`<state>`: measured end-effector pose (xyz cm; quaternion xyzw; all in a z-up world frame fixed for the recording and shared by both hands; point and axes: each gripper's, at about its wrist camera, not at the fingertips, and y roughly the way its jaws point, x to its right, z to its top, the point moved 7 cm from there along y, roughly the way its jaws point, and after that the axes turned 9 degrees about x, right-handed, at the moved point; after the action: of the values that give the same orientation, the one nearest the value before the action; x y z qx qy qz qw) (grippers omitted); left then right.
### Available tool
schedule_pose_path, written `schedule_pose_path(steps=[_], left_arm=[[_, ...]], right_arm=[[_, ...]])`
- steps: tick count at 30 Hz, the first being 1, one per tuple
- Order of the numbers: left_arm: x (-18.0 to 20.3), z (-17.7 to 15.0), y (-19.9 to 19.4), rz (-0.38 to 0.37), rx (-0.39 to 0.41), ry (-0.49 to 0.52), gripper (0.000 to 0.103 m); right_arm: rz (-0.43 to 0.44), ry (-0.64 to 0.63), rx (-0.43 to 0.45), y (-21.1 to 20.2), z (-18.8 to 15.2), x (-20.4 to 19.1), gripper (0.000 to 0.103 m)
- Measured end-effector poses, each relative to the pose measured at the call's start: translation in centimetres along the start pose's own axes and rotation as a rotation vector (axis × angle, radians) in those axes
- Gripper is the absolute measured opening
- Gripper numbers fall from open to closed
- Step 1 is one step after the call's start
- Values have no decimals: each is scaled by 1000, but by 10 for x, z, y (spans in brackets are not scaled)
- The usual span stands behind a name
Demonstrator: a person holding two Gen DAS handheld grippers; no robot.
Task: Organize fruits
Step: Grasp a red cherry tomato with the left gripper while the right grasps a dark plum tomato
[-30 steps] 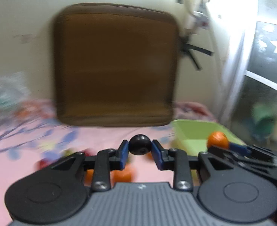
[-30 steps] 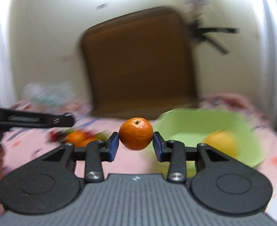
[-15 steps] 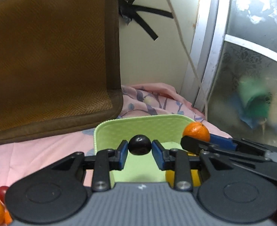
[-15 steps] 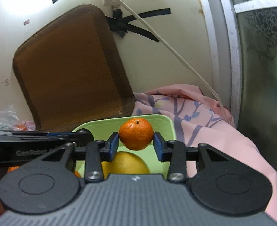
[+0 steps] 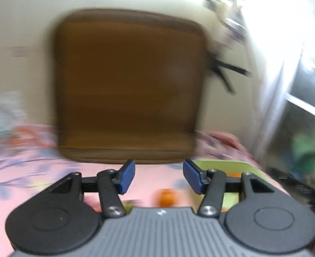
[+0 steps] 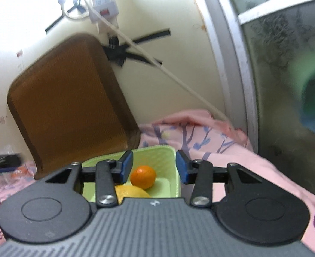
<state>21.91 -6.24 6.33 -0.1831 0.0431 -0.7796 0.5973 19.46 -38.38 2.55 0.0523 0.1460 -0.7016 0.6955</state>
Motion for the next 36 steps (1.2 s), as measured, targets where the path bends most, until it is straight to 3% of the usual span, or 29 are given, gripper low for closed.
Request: schedule_pose_path(steps=[5,9,12,16,22,28,31,36], left_arm=[[-102,-15,-46,250,5,-26,51],[-149,-38,-54,315,-25,-115,51],[-166,-50,-42,312,-50,-202,51],[-170,-53,-25,280,-65,-285,51],[-172,-57,-9,244,-73,-323,47],[-178,-54,-13,161,-46,-381,47],[-186,-56,-15,162,-44,-436,47],[-191,-56,-17,190,-42,-438,47]], right_arm=[[36,-25,115,-22,11,-20,40],[187,-25,81,-38,8,-70,40],[322,-70,-17,-43,-12,-124,40],[404,-179,-142,-35,-49,-186,40],[470,-286,-236,-17,-79,-245,40],[554,-549,-256,-6,-106,-303,40],[564,-629,-299,11,-117,-323,40],[535,-747,-376,39,-141,-339,40]])
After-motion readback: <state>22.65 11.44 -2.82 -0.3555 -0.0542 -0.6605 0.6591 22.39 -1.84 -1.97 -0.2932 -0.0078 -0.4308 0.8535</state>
